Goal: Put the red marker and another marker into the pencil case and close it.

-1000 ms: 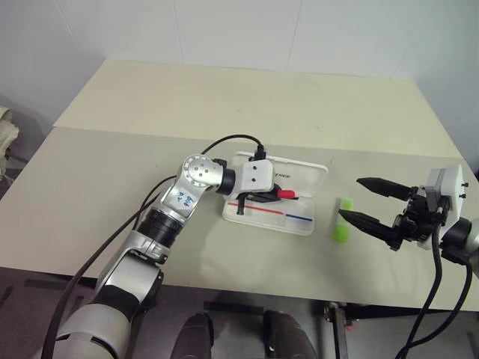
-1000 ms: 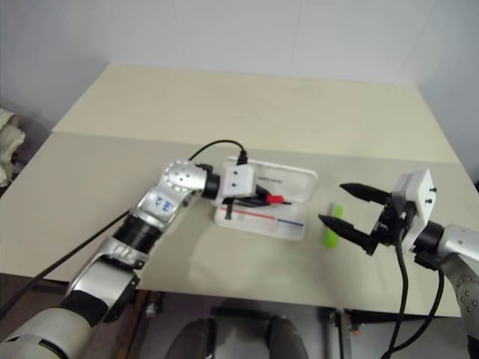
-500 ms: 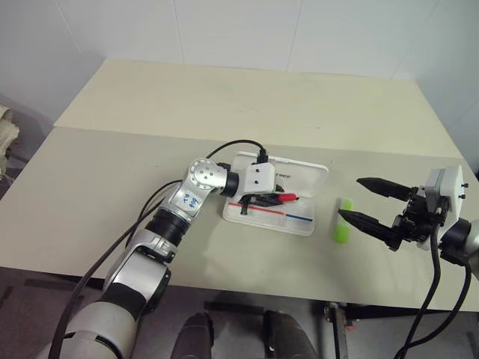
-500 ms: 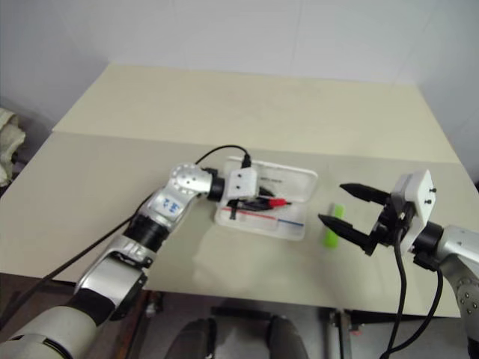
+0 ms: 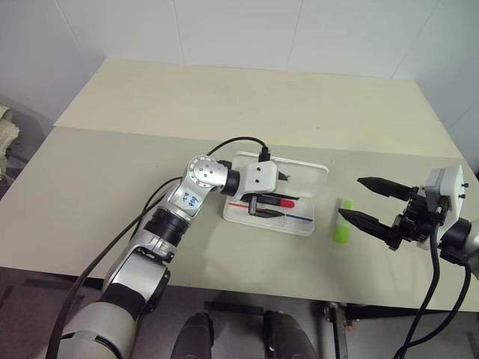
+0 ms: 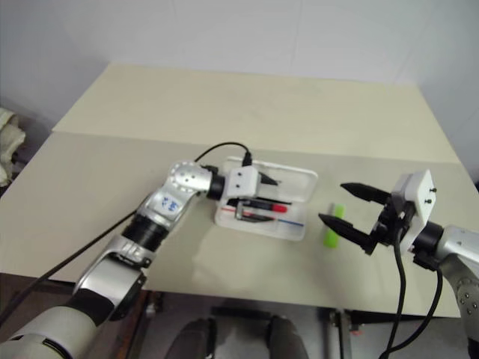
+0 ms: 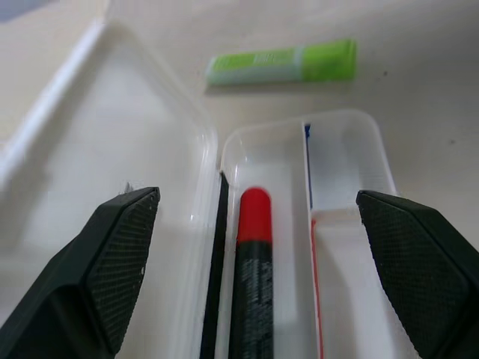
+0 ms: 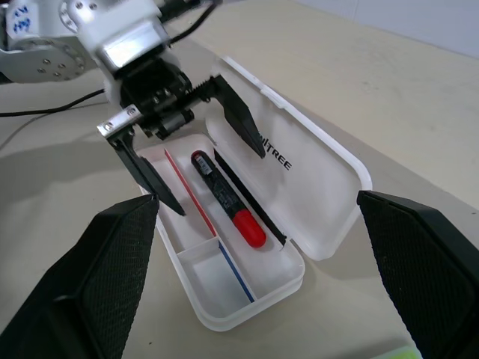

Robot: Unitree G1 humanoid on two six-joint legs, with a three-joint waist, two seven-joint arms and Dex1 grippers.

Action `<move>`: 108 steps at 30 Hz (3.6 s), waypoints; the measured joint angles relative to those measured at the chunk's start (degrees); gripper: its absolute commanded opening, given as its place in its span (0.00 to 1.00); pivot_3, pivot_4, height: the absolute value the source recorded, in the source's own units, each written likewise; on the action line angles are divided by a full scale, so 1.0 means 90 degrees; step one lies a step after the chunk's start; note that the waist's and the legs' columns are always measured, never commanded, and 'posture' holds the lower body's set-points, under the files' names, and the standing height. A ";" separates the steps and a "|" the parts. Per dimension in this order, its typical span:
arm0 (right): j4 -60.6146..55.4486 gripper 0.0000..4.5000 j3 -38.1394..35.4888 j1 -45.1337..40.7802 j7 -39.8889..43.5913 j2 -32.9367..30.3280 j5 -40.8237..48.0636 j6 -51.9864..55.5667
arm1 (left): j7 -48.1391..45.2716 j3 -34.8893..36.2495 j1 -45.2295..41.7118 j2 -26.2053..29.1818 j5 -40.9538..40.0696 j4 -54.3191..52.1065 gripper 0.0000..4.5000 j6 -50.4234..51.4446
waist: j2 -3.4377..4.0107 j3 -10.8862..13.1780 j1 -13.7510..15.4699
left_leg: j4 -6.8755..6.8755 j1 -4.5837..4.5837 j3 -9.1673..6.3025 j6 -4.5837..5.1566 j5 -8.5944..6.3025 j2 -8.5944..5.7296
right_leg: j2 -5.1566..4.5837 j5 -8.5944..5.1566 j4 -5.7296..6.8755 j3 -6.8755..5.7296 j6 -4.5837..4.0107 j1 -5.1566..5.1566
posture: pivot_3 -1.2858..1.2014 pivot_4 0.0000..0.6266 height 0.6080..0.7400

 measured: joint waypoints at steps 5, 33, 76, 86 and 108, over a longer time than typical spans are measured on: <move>-0.0037 1.00 -0.0011 0.0126 -0.0043 0.0000 -0.0001 0.0004 | -0.0127 0.0242 0.0510 0.0174 -0.0484 -0.1235 1.00 0.0646 | 0.0003 -0.0002 -0.0006 | -0.0001 0.0003 -0.0002 0.0000 0.0000 0.0001 | 0.0000 -0.0001 0.0007 0.0001 -0.0001 0.0000 | 0.52 0.24 1.00; -0.0245 1.00 0.1054 0.0363 -0.4018 0.2088 -0.1700 0.1197 | -0.2713 0.3257 0.2907 0.3021 -0.4836 -0.2694 1.00 0.2272 | 0.0028 -0.0013 -0.0026 | -0.0002 0.0019 -0.0001 -0.0002 0.0006 0.0007 | -0.0005 -0.0062 0.0018 -0.0005 -0.0133 0.0004 | 0.52 0.24 1.00; 0.0478 0.25 0.1744 -0.0778 -0.4415 0.2359 -0.2584 0.2161 | -0.2714 0.3692 0.3327 0.3684 -0.4982 -0.2430 1.00 0.1936 | -0.0016 -0.0039 -0.0195 | -0.0031 0.0043 0.0025 -0.0002 0.0005 0.0040 | -0.0006 -0.0055 -0.0015 -0.0006 -0.0173 0.0010 | 0.52 0.24 1.00; 0.0870 0.25 0.1278 -0.2323 -0.3193 0.1086 -0.2561 0.1008 | -0.2715 0.3804 0.3327 0.3658 -0.5018 -0.2352 1.00 0.1877 | 0.0027 -0.0013 -0.0182 | -0.0057 -0.0002 0.0031 -0.0004 0.0000 0.0036 | 0.0006 -0.0035 0.0016 -0.0004 -0.0079 -0.0064 | 0.52 0.24 1.00; -0.0526 0.25 0.3737 -0.4624 -0.0487 0.0360 -0.0901 0.2489 | -0.2723 0.3197 0.3906 0.4582 -0.5791 -0.1252 1.00 0.0270 | 0.0027 -0.0010 -0.0189 | -0.0074 -0.0008 0.0036 -0.0008 -0.0003 0.0048 | 0.0005 -0.0079 0.0065 -0.0006 -0.0136 -0.0107 | 0.52 0.24 1.00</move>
